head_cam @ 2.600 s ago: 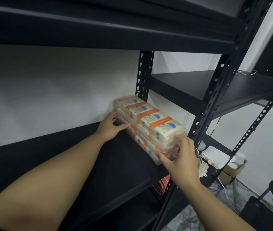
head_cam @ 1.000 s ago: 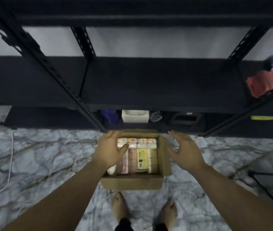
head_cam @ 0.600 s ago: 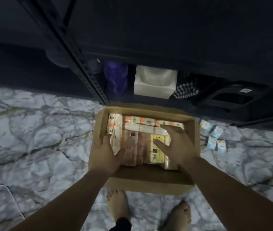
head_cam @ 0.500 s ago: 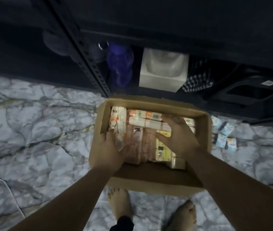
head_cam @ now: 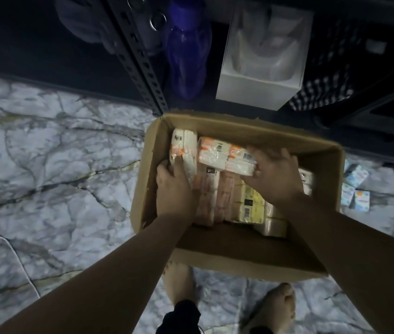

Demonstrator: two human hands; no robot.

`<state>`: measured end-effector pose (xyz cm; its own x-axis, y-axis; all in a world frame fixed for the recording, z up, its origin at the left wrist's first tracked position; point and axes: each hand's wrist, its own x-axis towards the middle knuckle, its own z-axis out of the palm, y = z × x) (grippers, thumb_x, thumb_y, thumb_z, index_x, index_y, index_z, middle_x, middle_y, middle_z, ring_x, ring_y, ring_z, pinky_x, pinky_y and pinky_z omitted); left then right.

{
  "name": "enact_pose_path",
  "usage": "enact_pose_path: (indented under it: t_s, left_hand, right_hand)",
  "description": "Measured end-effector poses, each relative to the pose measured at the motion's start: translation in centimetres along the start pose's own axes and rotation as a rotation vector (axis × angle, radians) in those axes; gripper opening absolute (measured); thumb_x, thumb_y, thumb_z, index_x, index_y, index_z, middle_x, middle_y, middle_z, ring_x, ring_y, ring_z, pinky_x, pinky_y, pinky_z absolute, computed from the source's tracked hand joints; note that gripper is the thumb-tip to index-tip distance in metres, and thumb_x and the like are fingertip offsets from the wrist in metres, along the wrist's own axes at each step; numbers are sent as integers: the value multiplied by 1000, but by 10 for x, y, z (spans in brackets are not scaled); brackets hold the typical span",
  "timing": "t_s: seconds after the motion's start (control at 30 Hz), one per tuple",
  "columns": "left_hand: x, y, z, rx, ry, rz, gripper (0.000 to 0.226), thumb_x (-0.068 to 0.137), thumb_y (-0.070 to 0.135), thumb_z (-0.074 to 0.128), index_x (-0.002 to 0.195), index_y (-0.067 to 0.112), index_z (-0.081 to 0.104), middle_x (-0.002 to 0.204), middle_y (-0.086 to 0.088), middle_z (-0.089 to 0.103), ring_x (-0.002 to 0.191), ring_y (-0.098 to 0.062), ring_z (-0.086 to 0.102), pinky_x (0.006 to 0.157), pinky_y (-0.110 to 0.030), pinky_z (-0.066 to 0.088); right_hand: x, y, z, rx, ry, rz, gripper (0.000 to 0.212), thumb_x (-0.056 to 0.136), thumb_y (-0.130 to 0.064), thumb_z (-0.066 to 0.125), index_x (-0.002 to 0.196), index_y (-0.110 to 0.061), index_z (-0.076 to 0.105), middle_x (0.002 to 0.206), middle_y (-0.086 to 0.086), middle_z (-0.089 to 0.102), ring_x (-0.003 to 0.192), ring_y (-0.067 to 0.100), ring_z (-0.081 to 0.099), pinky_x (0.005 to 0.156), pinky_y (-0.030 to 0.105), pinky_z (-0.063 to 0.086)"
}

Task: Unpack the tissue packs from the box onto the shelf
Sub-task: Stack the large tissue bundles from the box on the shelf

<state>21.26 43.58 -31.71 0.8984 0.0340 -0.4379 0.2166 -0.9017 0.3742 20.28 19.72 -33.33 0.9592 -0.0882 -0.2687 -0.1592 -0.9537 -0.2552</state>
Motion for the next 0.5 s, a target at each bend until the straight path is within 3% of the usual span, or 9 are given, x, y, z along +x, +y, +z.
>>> enact_pose_path:
  t_s: [0.13,0.3,0.37,0.43,0.5]
  left_hand:
    - [-1,0,-9,-163,-52,-66,83,87,26,72,156,22,26,148,-13,43,132,-35,49,111,-48,43]
    - [-28,3,-45,-347,17,-7,84,73,33,77,149,28,40,134,3,57,121,-20,57,98,-47,54]
    - [-46,11,-67,-383,13,50,79,73,38,79,145,33,45,130,10,61,117,-11,59,93,-39,57]
    - [-68,19,-93,-406,34,107,79,77,37,82,147,32,47,132,11,61,114,0,55,90,-25,52]
    - [-93,29,-124,-410,59,175,82,78,35,86,150,29,47,133,14,60,107,11,50,85,-20,49]
  right_hand:
    - [-20,0,-16,148,18,15,78,83,-74,63,144,-28,54,120,7,69,105,32,66,85,49,56]
    - [-70,-14,-62,348,131,63,72,82,-64,78,141,-30,57,119,-1,65,104,18,65,80,39,59]
    - [-91,-19,-85,428,184,100,70,80,-61,82,140,-30,59,116,-4,65,101,11,65,79,33,58]
    - [-111,-25,-112,523,208,135,72,79,-62,81,140,-32,59,117,-6,65,103,8,66,82,35,59]
    - [-132,-34,-146,635,224,160,73,79,-67,79,142,-38,56,121,-9,66,107,5,66,85,37,59]
